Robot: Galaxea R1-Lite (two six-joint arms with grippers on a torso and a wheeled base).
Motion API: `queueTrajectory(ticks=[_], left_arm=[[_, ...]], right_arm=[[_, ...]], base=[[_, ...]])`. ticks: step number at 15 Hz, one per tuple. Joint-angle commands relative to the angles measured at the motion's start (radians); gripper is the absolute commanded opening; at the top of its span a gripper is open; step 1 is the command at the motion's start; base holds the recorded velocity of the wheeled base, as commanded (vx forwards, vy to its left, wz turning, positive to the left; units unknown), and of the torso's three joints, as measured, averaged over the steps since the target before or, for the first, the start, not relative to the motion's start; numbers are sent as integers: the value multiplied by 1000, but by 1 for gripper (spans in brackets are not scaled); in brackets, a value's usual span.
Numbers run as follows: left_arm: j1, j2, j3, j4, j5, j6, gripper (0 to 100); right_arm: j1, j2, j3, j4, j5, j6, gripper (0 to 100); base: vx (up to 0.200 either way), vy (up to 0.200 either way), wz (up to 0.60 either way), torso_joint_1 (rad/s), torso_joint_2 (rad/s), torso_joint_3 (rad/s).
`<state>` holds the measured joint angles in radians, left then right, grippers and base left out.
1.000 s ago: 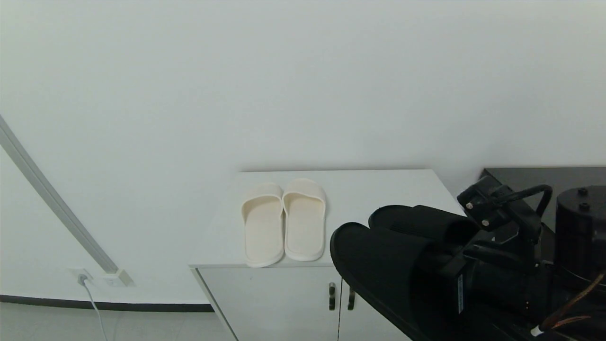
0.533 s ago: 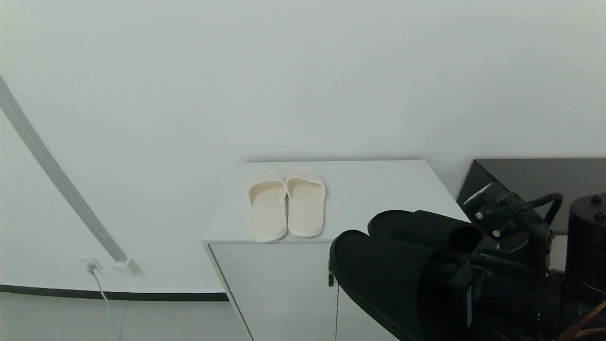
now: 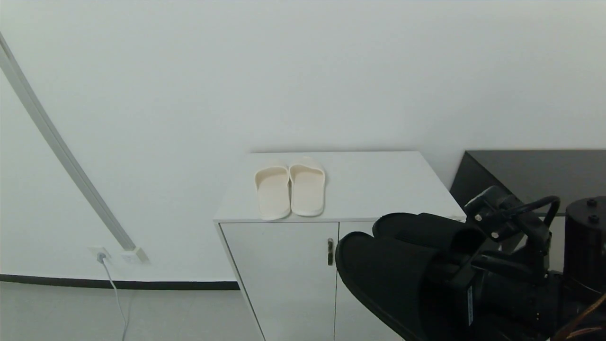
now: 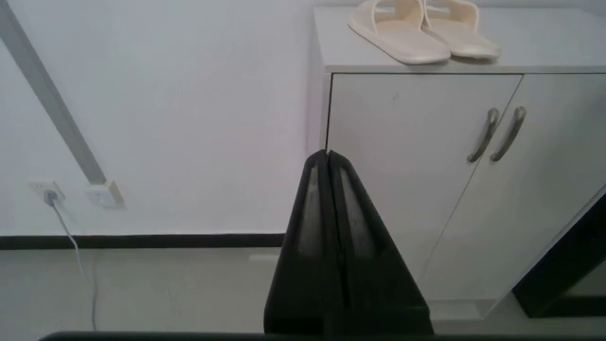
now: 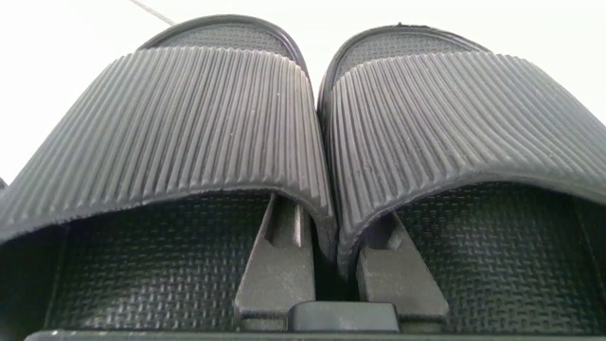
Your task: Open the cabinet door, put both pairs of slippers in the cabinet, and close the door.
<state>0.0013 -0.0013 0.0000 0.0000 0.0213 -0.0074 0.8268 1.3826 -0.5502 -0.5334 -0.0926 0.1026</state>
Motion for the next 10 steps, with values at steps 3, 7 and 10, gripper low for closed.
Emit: queueTrajectory(ticks=[3,7,10], left_arm=[[0,1,0,0,2,3,0],[0,1,0,0,2,4,0],[0,1,0,0,2,3,0]], right_arm=[[2,1,6,1,1,0,0],[2,6,9,1,2,-1,0],[2,9,19,0,5,-20,0]], base=[[0,0,0,0,0,0],[0,0,0,0,0,0],[0,0,0,-19,40,28]])
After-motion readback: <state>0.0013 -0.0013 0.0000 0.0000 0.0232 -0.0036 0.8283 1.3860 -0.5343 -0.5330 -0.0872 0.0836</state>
